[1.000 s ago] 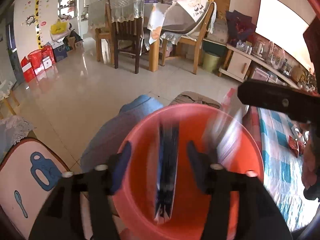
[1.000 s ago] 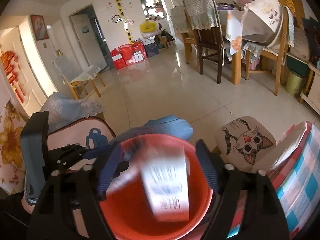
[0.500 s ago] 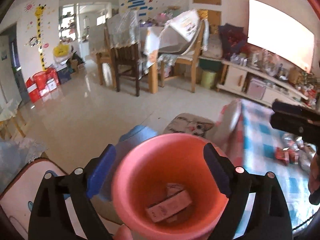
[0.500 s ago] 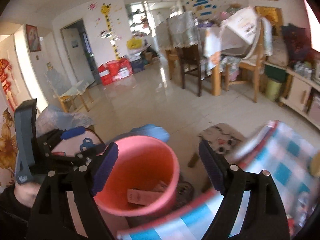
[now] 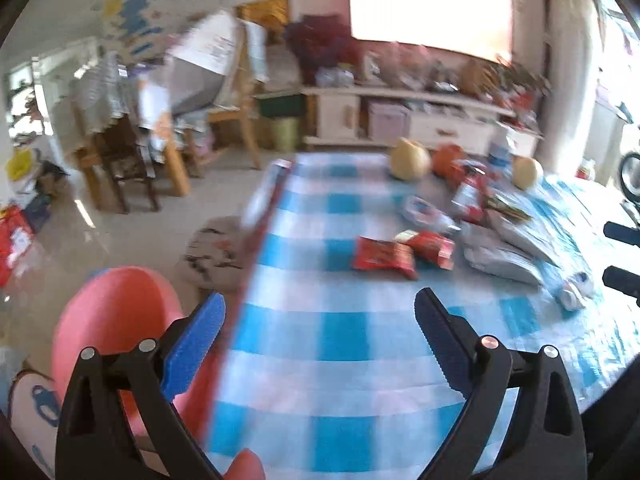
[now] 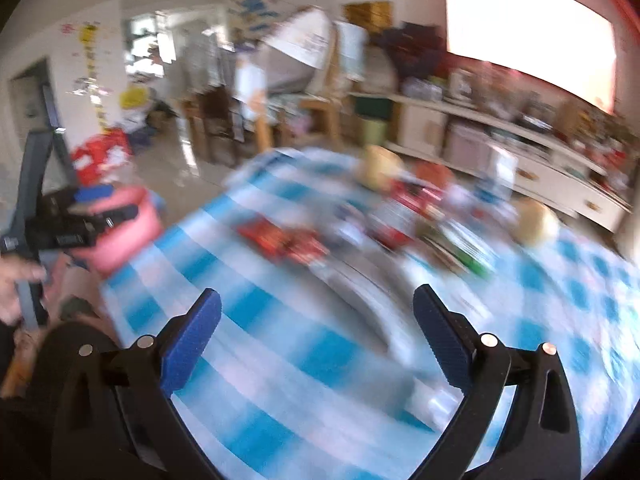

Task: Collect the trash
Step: 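Move both tools back over the table, then grasp the red snack bag with the left gripper while the right gripper grasps the red wafer packet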

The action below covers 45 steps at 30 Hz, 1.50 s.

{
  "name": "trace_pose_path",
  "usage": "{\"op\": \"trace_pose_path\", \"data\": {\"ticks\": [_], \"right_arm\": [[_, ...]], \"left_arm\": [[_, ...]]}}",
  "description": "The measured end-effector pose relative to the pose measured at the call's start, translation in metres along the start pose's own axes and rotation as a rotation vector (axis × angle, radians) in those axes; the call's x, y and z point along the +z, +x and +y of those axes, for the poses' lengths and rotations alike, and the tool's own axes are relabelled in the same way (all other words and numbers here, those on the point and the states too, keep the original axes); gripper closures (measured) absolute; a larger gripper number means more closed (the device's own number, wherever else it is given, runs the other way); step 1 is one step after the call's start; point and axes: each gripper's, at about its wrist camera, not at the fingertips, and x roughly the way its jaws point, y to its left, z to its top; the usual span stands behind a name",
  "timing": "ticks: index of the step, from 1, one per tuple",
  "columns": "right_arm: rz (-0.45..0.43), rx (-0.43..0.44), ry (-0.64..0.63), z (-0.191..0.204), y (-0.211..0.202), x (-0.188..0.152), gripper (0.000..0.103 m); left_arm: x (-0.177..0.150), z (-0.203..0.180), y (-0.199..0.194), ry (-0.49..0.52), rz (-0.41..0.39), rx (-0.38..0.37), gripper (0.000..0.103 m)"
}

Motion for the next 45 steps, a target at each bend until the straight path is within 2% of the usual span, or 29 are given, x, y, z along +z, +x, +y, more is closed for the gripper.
{"op": "trace_pose_path", "data": {"ticks": [6, 9, 15, 19, 21, 23, 25, 29, 32, 37, 38, 40, 45], "right_arm": [[0.011, -0.102, 0.015, -0.055, -0.010, -0.039, 0.006], [0.022, -0.120, 0.001, -0.067, -0.002, -0.045, 0.006], [0.053, -0.111, -0.030, -0.079, 0.026, -0.035, 0.006], [0.070, -0.087, -0.029, -0.085, 0.046, -0.024, 0.006], [0.071, -0.071, -0.032, -0.085, 0.055, -0.016, 0.006], [0.068, -0.049, -0.041, -0.081, 0.064, -0.008, 0.006], [0.062, -0.025, -0.054, -0.075, 0.073, 0.000, 0.006], [0.065, 0.015, -0.059, -0.067, 0.082, 0.005, 0.006], [0.081, 0.033, -0.066, -0.060, 0.087, 0.003, 0.006], [0.081, 0.044, -0.063, -0.058, 0.088, 0.003, 0.006], [0.081, 0.047, -0.060, -0.057, 0.088, 0.003, 0.006], [0.086, 0.052, -0.056, -0.057, 0.089, 0.003, 0.006], [0.103, 0.078, -0.051, -0.052, 0.098, 0.003, 0.006]], "left_arm": [[0.009, -0.065, 0.045, 0.064, -0.005, -0.029, 0.008], [0.013, -0.088, 0.068, 0.104, -0.022, -0.028, 0.008], [0.023, -0.105, 0.110, 0.120, -0.002, -0.021, 0.008], [0.020, -0.105, 0.131, 0.120, 0.024, -0.024, 0.008], [0.019, -0.100, 0.143, 0.108, 0.053, -0.002, 0.008], [0.020, -0.090, 0.153, 0.067, 0.085, 0.019, 0.008], [0.021, -0.073, 0.159, -0.018, 0.102, -0.017, 0.008], [0.024, -0.059, 0.164, -0.032, 0.109, 0.020, 0.008], [0.024, -0.052, 0.165, -0.088, 0.119, -0.028, 0.008], [0.017, -0.062, 0.180, -0.032, 0.172, -0.008, 0.008], [0.016, -0.062, 0.184, -0.016, 0.194, 0.016, 0.009], [0.014, -0.055, 0.186, -0.040, 0.209, 0.003, 0.026], [0.014, -0.051, 0.184, -0.040, 0.191, -0.004, 0.038]]}}
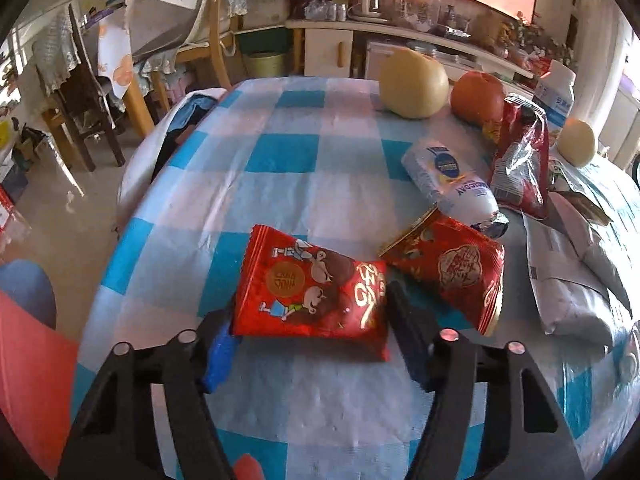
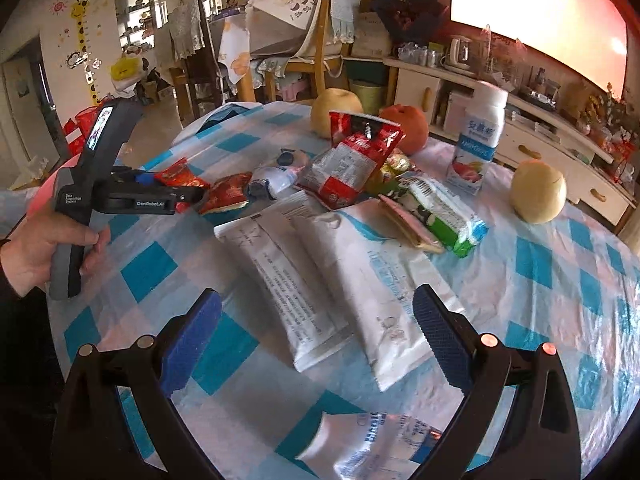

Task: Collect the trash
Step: 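Grasp the red snack bag with the left gripper while the right gripper grasps the red wafer packet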

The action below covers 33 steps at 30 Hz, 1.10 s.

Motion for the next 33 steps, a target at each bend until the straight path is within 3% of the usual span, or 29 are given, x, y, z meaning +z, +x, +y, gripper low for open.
{"op": "trace_pose_path", "data": {"ticks": [5, 6, 7, 15, 21, 23, 25, 33], "right_arm": [[0.003, 0.022, -0.031, 0.016, 0.024, 0.018, 0.006], [0.002, 0.028, -0.037, 0.021, 0.028, 0.023, 0.006], [0.000, 0.035, -0.046, 0.027, 0.035, 0.028, 0.006], [0.023, 0.072, -0.138, 0.077, 0.091, 0.067, 0.006], [0.054, 0.060, -0.193, 0.095, 0.116, 0.083, 0.007], [0.067, 0.057, -0.194, 0.098, 0.124, 0.085, 0.009], [0.078, 0.049, -0.188, 0.100, 0.132, 0.087, 0.024], [0.075, -0.029, -0.222, 0.105, 0.142, 0.089, 0.025]], "left_arm": [[-0.001, 0.003, -0.002, -0.011, -0.012, -0.024, 0.044], [-0.002, 0.003, -0.002, -0.010, -0.013, -0.027, 0.058], [-0.002, 0.002, -0.003, -0.001, -0.016, -0.017, 0.080], [-0.003, 0.021, -0.006, -0.061, 0.003, -0.071, 0.082], [-0.001, 0.029, -0.020, -0.061, -0.039, -0.073, 0.083], [0.000, 0.034, -0.025, -0.065, -0.049, -0.054, 0.083], [0.000, 0.040, -0.027, -0.078, -0.047, -0.044, 0.083], [0.001, 0.053, -0.033, -0.113, -0.058, -0.052, 0.083]]}}
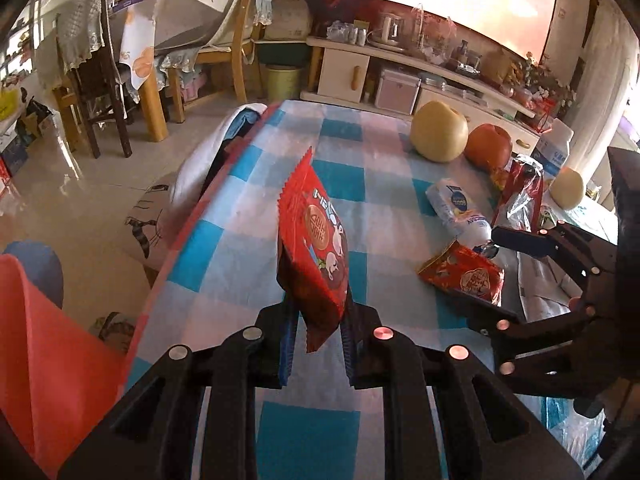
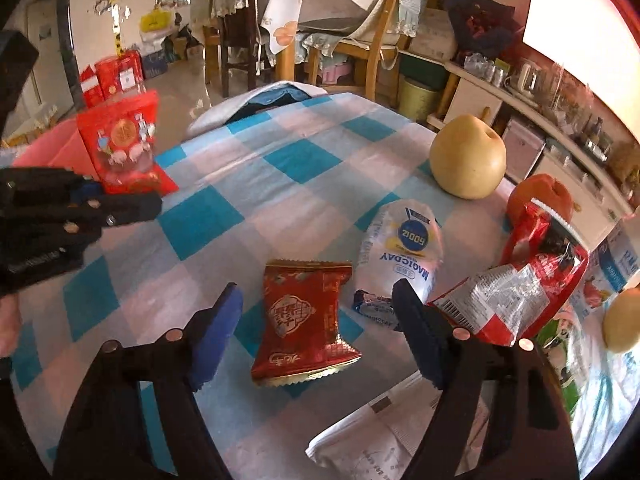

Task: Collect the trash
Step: 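Grasp the red snack bag with the left gripper while the right gripper grasps the red wafer packet, then carry both red snack packets over the pink bucket with both grippers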

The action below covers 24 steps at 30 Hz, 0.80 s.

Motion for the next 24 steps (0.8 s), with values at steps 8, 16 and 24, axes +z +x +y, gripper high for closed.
{"op": "trace_pose_path", "data": {"ticks": [8, 16, 24], "right_arm": [[0.010, -0.098, -0.121, 0.020, 0.000, -0.013, 0.056], [0.027, 0.033, 0.019, -0.004, 0.000, -0.012, 0.059], [-0.041, 0.055, 0.081, -0.006, -0.025, -0.013, 0.060]], "left_arm": [[0.000, 0.002, -0.005, 0.002, -0.014, 0.002, 0.083], [0.000, 0.004, -0.005, -0.006, -0.014, 0.008, 0.083], [0.002, 0.005, -0.011, -0.001, -0.036, 0.007, 0.083]]}}
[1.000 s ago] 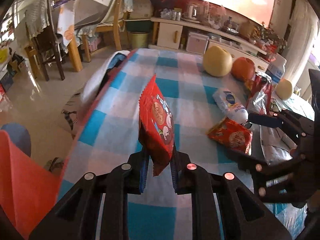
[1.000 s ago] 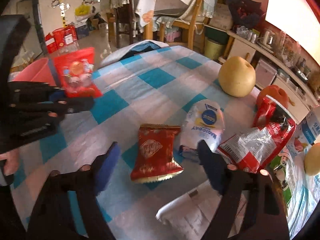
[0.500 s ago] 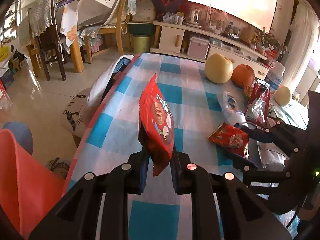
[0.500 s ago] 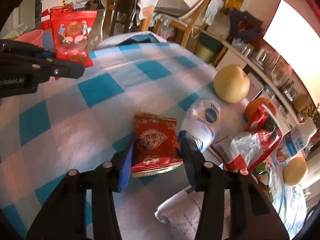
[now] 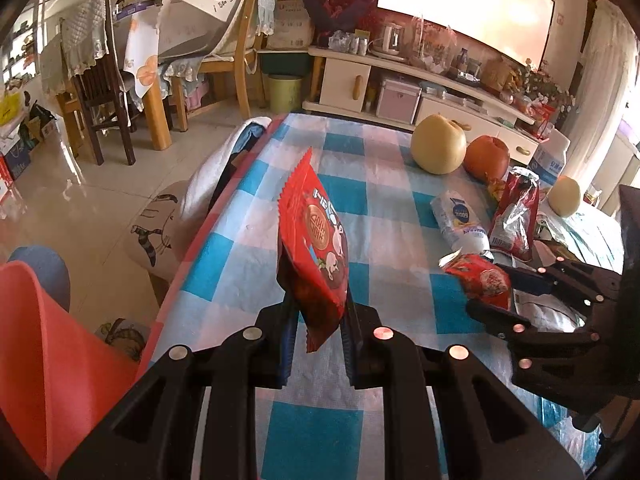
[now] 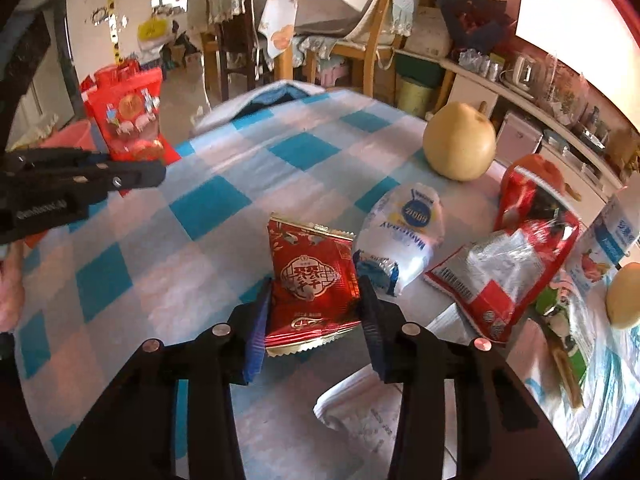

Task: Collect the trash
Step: 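Carry both red snack packets over the pink bucket with both grippers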

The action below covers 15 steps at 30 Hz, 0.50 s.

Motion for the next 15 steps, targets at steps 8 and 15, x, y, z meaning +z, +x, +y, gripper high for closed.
{"op": "trace_pose_path", "data": {"ticks": [8, 15], "right_arm": [[-0.051, 0.001, 0.022, 0.005, -0.038, 0.014, 0.060], [-0.082, -0.017, 0.023, 0.011, -0.072, 0.023, 0.060]], "left_arm": [[-0.007, -0.009, -0.012, 0.031, -0.021, -0.025, 0.083], [-0.019, -0.022, -0.032, 0.080, -0.055, -0.004, 0.083]]}}
